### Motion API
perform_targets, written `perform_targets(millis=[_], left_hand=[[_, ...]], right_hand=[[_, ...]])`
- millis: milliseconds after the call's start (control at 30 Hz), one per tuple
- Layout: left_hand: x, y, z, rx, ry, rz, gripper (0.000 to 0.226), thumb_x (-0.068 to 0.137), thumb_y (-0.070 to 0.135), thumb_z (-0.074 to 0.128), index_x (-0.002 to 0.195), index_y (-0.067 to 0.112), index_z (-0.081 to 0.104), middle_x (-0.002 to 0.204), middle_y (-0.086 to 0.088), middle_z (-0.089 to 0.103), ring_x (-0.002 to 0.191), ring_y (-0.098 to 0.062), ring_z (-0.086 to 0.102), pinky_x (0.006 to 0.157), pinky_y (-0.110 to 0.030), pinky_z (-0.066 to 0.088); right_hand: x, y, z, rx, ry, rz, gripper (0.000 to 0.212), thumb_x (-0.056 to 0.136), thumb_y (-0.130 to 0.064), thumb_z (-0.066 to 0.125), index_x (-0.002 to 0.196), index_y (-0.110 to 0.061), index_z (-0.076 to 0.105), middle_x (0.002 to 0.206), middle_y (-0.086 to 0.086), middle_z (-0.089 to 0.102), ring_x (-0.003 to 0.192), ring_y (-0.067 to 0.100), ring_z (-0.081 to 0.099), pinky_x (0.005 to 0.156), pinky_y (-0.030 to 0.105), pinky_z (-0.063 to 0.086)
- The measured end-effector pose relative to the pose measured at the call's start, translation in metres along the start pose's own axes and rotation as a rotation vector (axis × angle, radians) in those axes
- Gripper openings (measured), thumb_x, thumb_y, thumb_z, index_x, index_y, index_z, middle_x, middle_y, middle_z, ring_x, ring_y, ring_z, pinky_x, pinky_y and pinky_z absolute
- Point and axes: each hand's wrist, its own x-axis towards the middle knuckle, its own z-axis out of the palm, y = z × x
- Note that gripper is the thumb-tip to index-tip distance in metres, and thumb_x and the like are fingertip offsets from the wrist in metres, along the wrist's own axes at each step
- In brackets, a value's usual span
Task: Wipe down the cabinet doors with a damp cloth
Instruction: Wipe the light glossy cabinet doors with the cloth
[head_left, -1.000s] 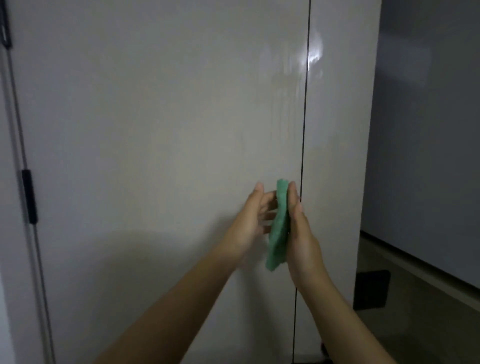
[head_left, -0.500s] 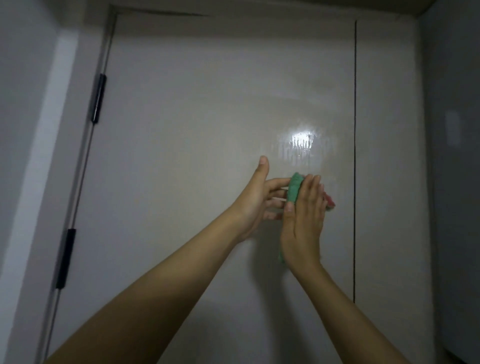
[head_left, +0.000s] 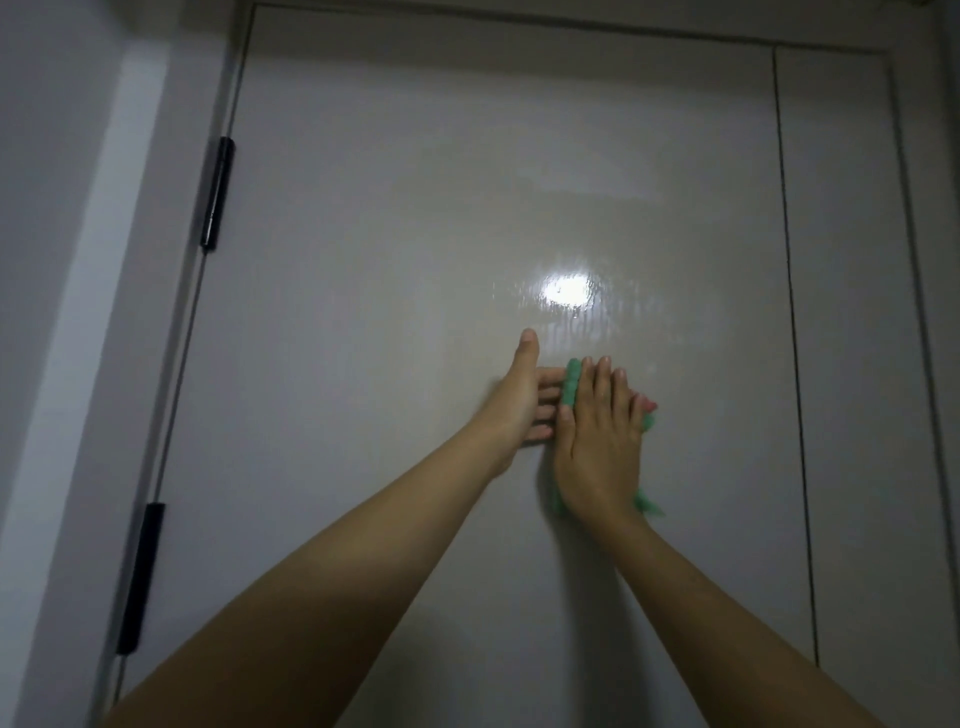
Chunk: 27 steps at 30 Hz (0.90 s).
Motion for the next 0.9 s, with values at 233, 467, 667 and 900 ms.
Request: perform_targets(millis=[233,467,667,900], left_hand=[[0.021,-0.009,-0.039,0.450,0.350,0.507,0.047,0.101,0.044,0.024,0.085,0.026,0.064,0.096,0.001,0.064,0.095,-0.018,0.060,0.090,-0.033,0.046],[0.061,0.006,-0.087,0.832,0.764,0.629,0.025,0.092,0.027,0.044,0.095,0.020,0.068,0.107,0.004,0.055,0.107,-0.020,0.044,0.082,-0.025,0.021],[0.072,0.020,-0.122,0.996,0.810,0.771,0.047,0.078,0.029,0.038,0.116,0.016,0.061,0.133,-0.004,0.047,0.127,-0.021,0.035,0.102,-0.030,0.014],[0.068,0.027,-0.158,1.112,0.800,0.750,0.061,0.082,0.033,0.029,0.137,0.015,0.048,0.150,-0.006,0.037,0.139,-0.021,0.026,0.114,-0.033,0.006]], right_hand=[[0.028,0.022,-0.002,-0.261,-0.021,-0.381,0.058,0.100,-0.044,0.011,0.152,-0.019,0.003,0.159,0.004,0.000,0.148,0.021,-0.003,0.119,0.039,-0.003],[0.145,0.001,-0.019,-0.256,0.183,-0.185,0.062,0.097,-0.043,0.009,0.152,-0.015,0.004,0.160,0.006,0.000,0.147,0.019,-0.007,0.118,0.037,-0.011],[0.106,0.017,-0.011,-0.277,0.084,-0.632,0.057,0.100,-0.039,0.020,0.150,-0.011,0.023,0.156,0.007,0.022,0.146,0.021,0.014,0.119,0.040,0.008],[0.186,-0.014,-0.018,-0.166,0.244,-0.136,0.067,0.094,-0.043,0.010,0.152,-0.010,0.013,0.160,0.010,0.012,0.148,0.024,0.008,0.119,0.037,-0.001]])
